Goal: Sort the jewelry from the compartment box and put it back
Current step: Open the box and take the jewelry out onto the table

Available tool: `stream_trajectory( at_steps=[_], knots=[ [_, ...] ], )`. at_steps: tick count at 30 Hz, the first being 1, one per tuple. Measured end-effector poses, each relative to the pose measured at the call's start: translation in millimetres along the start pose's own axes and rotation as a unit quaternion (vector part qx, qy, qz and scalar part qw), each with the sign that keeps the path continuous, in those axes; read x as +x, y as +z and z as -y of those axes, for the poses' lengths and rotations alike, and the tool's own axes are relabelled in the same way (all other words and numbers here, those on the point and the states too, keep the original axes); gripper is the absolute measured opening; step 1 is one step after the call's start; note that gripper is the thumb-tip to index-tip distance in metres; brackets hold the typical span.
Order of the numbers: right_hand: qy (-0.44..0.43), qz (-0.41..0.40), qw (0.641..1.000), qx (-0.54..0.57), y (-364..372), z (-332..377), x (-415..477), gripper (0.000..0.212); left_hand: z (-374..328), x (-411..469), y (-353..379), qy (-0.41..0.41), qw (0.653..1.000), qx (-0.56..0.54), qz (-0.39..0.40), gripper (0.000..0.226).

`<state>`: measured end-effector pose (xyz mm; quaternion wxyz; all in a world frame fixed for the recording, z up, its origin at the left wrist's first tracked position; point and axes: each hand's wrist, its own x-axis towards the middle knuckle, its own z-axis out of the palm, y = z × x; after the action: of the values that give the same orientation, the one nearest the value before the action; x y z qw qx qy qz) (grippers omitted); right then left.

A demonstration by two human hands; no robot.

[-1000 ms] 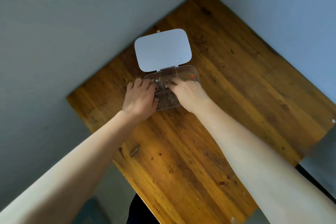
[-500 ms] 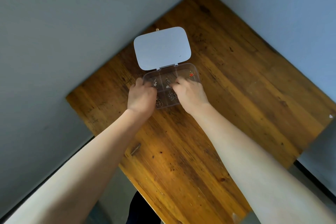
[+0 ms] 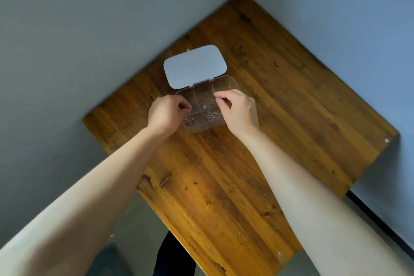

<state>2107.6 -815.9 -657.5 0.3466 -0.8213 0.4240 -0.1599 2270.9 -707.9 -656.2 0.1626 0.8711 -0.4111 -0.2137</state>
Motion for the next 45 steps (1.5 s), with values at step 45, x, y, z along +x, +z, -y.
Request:
stream_trajectory(
  at_steps=[45],
  knots=[
    [0.273,0.146,0.95,0.032,-36.0,-55.5,-160.7,0.034,-15.5,-152.7,82.0,-0.186,0.959,-0.212,0.041,0.013]
  ],
)
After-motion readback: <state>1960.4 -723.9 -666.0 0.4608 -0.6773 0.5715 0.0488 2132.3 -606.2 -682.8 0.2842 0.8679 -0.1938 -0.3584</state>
